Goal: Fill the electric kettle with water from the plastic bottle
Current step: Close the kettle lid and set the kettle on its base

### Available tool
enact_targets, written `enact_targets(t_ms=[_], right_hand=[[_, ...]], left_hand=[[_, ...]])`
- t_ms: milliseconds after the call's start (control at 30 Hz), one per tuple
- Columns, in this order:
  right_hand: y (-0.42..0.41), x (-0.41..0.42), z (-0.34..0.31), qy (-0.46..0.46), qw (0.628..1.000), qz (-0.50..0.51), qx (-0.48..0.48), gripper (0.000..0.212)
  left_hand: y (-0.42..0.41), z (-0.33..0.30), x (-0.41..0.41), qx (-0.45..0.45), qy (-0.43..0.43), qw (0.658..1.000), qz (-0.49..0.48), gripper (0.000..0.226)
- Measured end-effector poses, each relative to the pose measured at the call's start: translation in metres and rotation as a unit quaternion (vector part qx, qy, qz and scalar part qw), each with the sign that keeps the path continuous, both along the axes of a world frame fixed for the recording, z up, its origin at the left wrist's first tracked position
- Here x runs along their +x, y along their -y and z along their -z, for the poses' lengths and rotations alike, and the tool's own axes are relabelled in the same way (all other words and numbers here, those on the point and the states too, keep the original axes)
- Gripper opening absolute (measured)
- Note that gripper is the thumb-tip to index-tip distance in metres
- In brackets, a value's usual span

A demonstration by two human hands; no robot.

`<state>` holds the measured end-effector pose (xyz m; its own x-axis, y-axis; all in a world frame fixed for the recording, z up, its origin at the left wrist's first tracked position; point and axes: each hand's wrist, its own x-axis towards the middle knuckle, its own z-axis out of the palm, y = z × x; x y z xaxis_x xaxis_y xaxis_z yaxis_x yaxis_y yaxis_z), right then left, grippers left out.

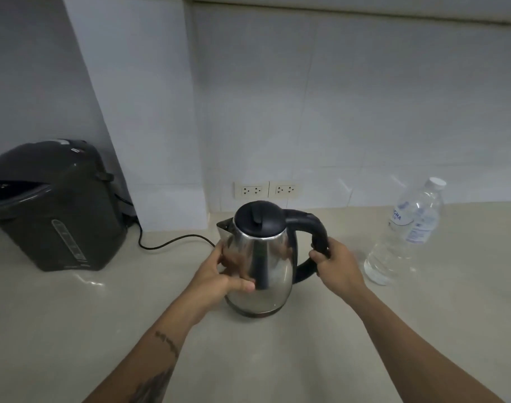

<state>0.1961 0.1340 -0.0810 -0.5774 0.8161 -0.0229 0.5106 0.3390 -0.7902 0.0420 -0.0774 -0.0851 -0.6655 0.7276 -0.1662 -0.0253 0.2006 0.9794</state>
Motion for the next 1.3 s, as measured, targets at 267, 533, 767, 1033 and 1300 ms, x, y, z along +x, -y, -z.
enact_targets(t_ms=[267,533,767,1033,1300], right_hand=[[-0.035,-0.047,-0.023,-0.05,0.999,0.014,-0.004,0.017],[-0.06,-0.079,-0.006,-0.048,0.998,0.029,-0.028,0.021],[-0.084,-0.084,0.005,-0.014,0.998,0.026,-0.049,0.029],[-0.099,-0.094,0.013,0.0,0.997,0.014,-0.078,0.023],[-0.099,-0.098,0.023,0.02,0.997,-0.005,-0.079,0.029]], left_hand=[[-0.04,-0.034,-0.048,-0.009,-0.043,0.999,0.012,0.078],[-0.079,-0.017,-0.077,-0.037,-0.016,0.999,0.002,0.087],[-0.105,0.001,-0.077,-0.054,0.001,0.998,-0.014,0.077],[-0.117,0.006,-0.077,-0.034,-0.008,0.999,-0.034,0.071],[-0.114,0.023,-0.084,-0.061,-0.025,0.998,-0.024,0.083]])
